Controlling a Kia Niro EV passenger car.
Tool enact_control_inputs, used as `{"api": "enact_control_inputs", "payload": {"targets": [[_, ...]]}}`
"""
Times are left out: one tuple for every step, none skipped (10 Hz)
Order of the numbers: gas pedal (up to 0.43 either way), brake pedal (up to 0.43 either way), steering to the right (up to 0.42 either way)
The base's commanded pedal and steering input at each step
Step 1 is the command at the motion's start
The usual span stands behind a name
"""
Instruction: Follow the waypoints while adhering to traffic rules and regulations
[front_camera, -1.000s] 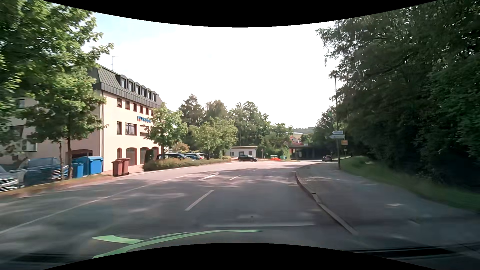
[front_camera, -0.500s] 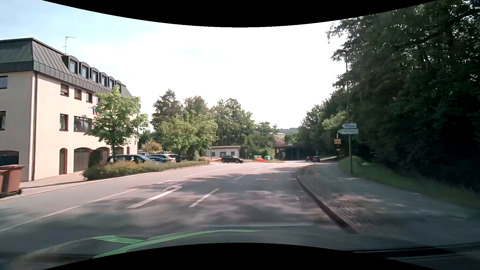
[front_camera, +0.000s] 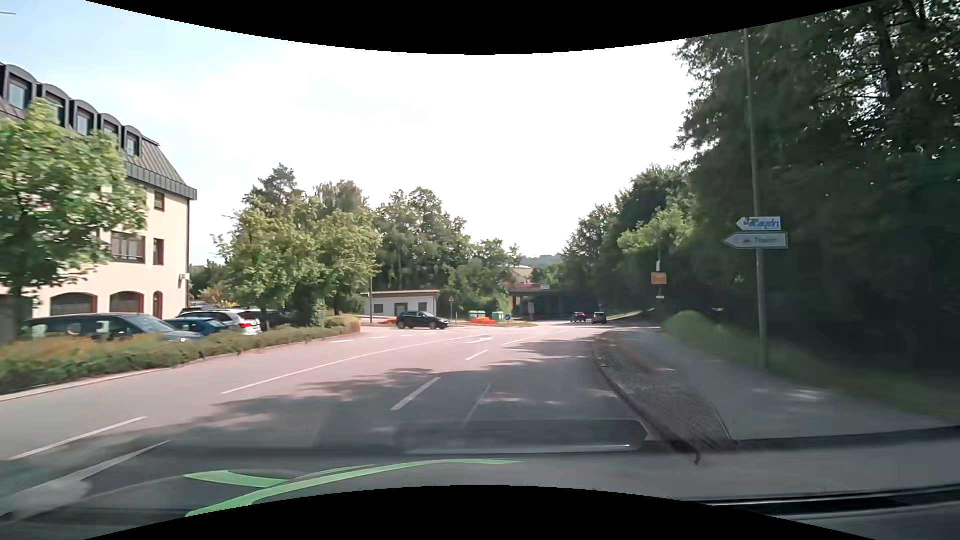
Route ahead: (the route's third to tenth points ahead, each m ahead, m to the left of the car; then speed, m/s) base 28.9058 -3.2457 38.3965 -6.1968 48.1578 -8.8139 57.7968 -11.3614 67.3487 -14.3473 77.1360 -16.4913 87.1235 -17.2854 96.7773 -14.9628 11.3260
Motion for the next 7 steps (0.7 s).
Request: {"api": "enact_control_inputs", "payload": {"targets": [[0.059, 0.000, 0.074], [0.059, 0.000, 0.074], [0.059, 0.000, 0.074], [0.059, 0.000, 0.074], [0.059, 0.000, 0.073], [0.059, 0.000, 0.072], [0.059, 0.000, 0.071]]}}
